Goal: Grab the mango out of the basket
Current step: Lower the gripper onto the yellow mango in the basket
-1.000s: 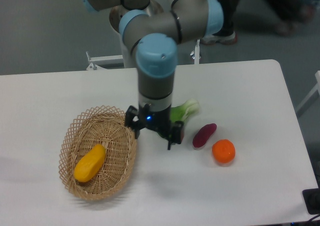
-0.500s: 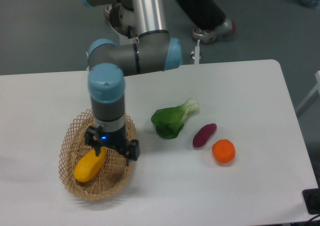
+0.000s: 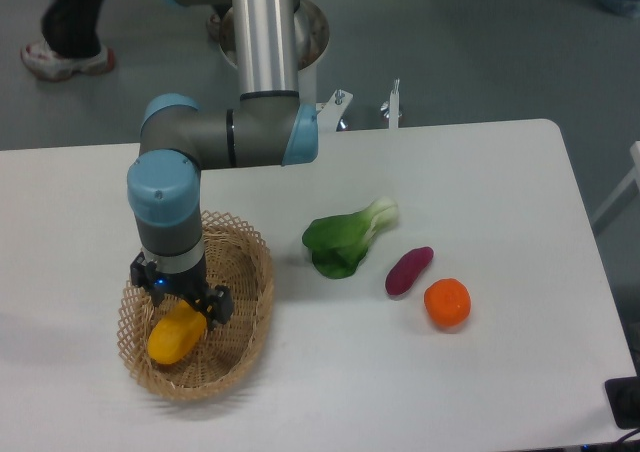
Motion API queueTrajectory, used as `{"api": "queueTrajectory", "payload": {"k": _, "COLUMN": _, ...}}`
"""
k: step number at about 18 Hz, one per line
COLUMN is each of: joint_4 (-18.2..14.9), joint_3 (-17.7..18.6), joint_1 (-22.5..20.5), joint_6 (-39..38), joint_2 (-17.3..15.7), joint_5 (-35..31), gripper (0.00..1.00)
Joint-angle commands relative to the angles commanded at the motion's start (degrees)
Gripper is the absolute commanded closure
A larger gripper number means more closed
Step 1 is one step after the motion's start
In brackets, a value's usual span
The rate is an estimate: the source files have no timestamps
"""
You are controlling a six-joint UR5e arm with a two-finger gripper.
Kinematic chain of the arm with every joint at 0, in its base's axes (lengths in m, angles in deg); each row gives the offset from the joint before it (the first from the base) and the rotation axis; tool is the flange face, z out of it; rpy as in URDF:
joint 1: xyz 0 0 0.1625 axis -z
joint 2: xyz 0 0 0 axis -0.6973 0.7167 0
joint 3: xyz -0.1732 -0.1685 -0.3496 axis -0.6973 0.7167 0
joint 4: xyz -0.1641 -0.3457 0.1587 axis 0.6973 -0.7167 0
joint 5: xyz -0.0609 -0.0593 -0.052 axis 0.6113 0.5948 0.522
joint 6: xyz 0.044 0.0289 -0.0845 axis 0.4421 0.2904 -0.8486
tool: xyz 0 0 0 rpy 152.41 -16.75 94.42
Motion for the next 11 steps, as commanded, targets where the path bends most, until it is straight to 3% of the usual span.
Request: {"api": "queueTrajectory", "payload": {"k": 11, "joint_4": 0.5, "joint_3": -0.2, "joint_1": 0.4, "joint_6": -0.1, "joint_2": 2.0, "joint_5": -1.7, "gripper": 0.00}}
